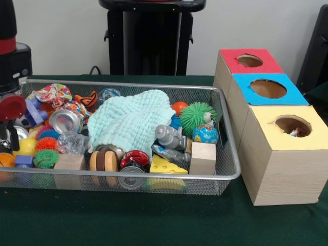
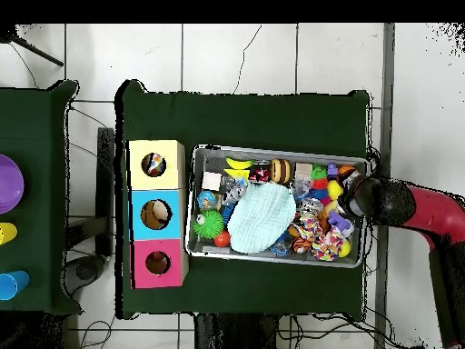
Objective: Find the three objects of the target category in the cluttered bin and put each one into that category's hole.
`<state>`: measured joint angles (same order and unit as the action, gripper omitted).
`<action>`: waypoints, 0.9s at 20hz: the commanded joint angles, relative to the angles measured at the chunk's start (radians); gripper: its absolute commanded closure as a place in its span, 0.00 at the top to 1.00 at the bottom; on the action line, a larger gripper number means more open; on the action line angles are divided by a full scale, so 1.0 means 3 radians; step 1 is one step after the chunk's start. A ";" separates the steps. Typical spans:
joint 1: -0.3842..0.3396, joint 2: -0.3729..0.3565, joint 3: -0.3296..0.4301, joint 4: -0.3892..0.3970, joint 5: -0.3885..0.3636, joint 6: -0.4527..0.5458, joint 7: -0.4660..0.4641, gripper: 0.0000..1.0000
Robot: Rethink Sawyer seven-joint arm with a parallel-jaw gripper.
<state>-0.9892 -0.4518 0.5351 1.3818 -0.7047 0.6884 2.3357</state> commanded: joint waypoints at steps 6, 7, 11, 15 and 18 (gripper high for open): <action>0.0087 0.0373 -0.0067 -0.0335 -0.0081 0.0491 -0.0903 1.00; 0.0091 0.0366 -0.0083 -0.0329 -0.0068 0.0498 -0.0858 1.00; 0.0072 0.0372 -0.0082 -0.0349 -0.0055 0.0544 -0.0890 1.00; 0.0054 0.0345 -0.0102 -0.0323 -0.0069 0.0512 -0.0848 1.00; 0.0036 0.0345 -0.0102 -0.0311 -0.0062 0.0501 -0.0838 1.00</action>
<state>-0.9881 -0.3758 0.5304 1.3173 -0.7048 0.7338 2.3357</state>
